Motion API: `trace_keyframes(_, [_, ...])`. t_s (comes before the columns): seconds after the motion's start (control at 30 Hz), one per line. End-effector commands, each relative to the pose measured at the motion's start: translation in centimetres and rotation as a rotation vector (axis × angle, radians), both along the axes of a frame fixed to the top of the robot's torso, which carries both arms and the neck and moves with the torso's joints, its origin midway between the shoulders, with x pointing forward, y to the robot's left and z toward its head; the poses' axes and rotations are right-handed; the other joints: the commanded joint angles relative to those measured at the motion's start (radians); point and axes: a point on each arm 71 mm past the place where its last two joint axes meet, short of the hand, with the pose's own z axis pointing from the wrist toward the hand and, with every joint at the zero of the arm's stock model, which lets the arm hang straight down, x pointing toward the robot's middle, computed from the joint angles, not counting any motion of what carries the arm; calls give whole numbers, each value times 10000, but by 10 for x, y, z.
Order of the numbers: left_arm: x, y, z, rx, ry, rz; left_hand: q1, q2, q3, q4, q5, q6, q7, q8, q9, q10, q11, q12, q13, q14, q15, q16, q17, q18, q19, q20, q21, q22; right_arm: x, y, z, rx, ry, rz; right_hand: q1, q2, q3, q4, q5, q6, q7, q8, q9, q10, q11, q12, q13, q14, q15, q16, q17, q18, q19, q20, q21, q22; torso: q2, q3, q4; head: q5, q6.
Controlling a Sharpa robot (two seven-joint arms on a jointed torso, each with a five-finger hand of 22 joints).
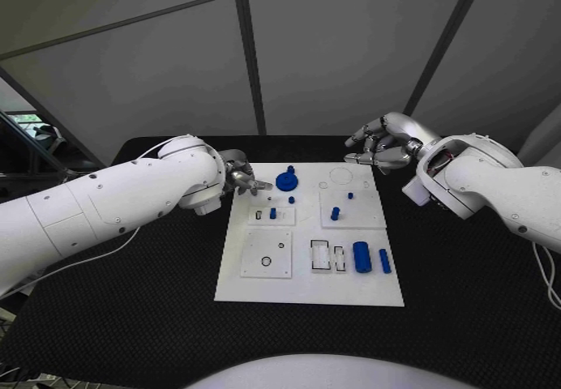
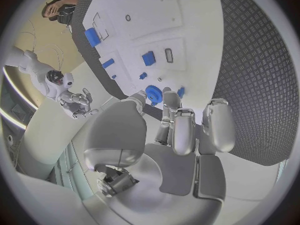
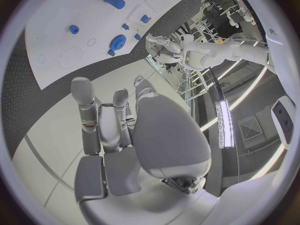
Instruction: Assemble the parts on the task board
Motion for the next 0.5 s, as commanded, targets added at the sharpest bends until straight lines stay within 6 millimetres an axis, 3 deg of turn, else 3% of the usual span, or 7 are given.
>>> trace_keyframes(0.03, [11, 6, 7, -228, -72, 53, 69, -10, -268, 25, 44, -143, 55, -198, -174, -48, 79, -2, -3, 621, 104, -14, 1349, 143, -2, 115, -8, 66, 0, 1, 1, -32, -11, 63, -67, 64, -19, 41, 63, -27, -18, 40, -12, -28, 24, -16, -6, 13, -42, -25, 1, 83, 6, 5, -21, -8, 7, 4, -19, -8, 50])
trace_keyframes(0.2, [30, 17, 11, 29, 143, 273, 107, 112, -679, 43, 46, -172, 145, -510, -478, -72, 153, 20, -34, 614, 167, -24, 1335, 142, 13, 185, -11, 95, 1, 2, 0, -34, 1, 75, -67, 64, -19, 41, 63, -27, -18, 40, -12, -28, 24, -16, -6, 13, -42, -25, 1, 83, 6, 5, -21, -8, 20, 10, -25, 3, 81])
trace_keyframes(0.5, [46, 17, 7, 401, 799, 212, 161, 260, -868, 42, 57, -138, 175, -653, -635, -80, 185, 48, -24, 601, 198, -47, 1308, 140, 25, 217, -5, 123, 1, 4, 0, -30, 15, 103, -68, 76, -19, 44, 70, -26, -20, 47, -12, -23, 23, -9, -6, 15, -43, -28, 2, 83, 11, 5, -26, -10, 75, 14, -43, 65, 74])
